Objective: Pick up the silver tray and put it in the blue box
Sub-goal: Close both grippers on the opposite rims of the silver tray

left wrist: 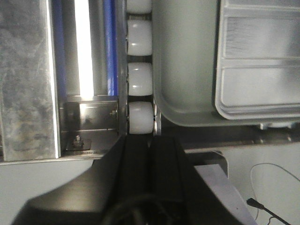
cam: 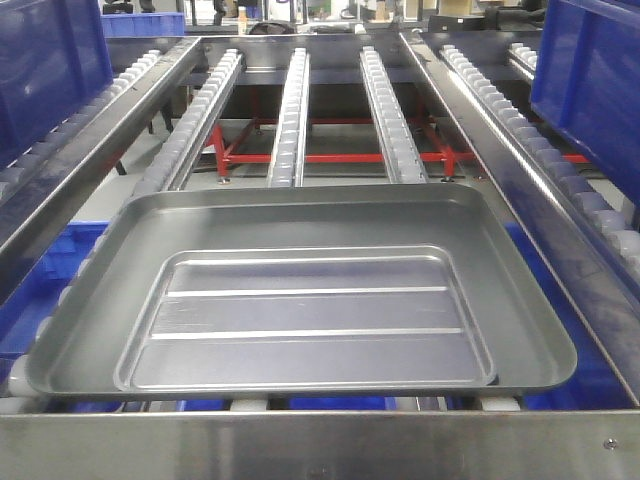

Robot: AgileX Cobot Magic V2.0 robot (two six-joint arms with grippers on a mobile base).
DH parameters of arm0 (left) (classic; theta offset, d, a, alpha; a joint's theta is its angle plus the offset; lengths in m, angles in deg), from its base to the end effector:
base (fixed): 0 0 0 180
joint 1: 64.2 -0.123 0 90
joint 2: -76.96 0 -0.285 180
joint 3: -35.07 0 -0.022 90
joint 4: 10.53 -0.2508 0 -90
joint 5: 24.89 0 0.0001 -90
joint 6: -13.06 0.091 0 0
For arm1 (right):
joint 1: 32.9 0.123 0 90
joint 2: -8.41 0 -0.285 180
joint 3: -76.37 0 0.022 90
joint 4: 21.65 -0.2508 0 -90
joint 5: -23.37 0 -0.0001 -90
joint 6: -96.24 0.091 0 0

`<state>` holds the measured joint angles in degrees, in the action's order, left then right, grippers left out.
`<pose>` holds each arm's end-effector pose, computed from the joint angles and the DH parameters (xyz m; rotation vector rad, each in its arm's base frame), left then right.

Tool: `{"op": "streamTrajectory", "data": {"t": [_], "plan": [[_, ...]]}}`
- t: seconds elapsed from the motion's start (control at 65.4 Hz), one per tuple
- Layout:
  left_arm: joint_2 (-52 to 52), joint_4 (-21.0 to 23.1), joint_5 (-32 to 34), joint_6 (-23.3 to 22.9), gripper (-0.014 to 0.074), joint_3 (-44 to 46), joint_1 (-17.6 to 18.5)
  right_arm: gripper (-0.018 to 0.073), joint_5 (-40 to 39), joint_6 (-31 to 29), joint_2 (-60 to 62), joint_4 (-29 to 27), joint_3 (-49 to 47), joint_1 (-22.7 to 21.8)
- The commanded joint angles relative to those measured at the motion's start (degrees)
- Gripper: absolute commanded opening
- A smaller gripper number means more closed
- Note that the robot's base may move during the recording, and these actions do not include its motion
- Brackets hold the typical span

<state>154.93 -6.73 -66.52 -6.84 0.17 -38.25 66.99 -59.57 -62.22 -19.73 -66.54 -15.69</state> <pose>0.1955 -0.0996 0.2425 0.0903 2.7348 -0.3108 0.1865 0.0556 0.2566 0.1374 2.6527 0.2034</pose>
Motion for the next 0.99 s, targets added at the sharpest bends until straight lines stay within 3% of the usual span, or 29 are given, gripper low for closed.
{"op": "streamTrajectory", "data": {"t": [0.0, 0.092, 0.26, 0.505, 0.979], "plan": [[2.51, -2.93, 2.01, -6.18, -0.0096, 5.01, 3.64, 0.006, -3.54, 3.81, -2.79, 2.51, -4.25, 3.82], [6.1, -3.03, 3.39, -7.93, -0.0096, 8.32, 5.87, 0.006, -3.68, 3.96, -7.87, 2.28, -7.29, 7.53], [11.64, -4.63, 4.24, -13.04, -0.0096, 12.87, 6.43, 0.006, -2.54, 6.87, -17.39, 2.28, -14.28, 11.69], [17.03, -6.23, 4.8, -13.58, -0.0096, 15.67, 6.43, 0.006, -3.24, 7.25, -25.08, 2.34, -19.36, 12.11], [18.88, -6.35, 6.34, -13.47, -0.0096, 15.8, 8.14, 0.006, -8.51, 7.25, -29.94, 2.84, -19.72, 12.11]]}}
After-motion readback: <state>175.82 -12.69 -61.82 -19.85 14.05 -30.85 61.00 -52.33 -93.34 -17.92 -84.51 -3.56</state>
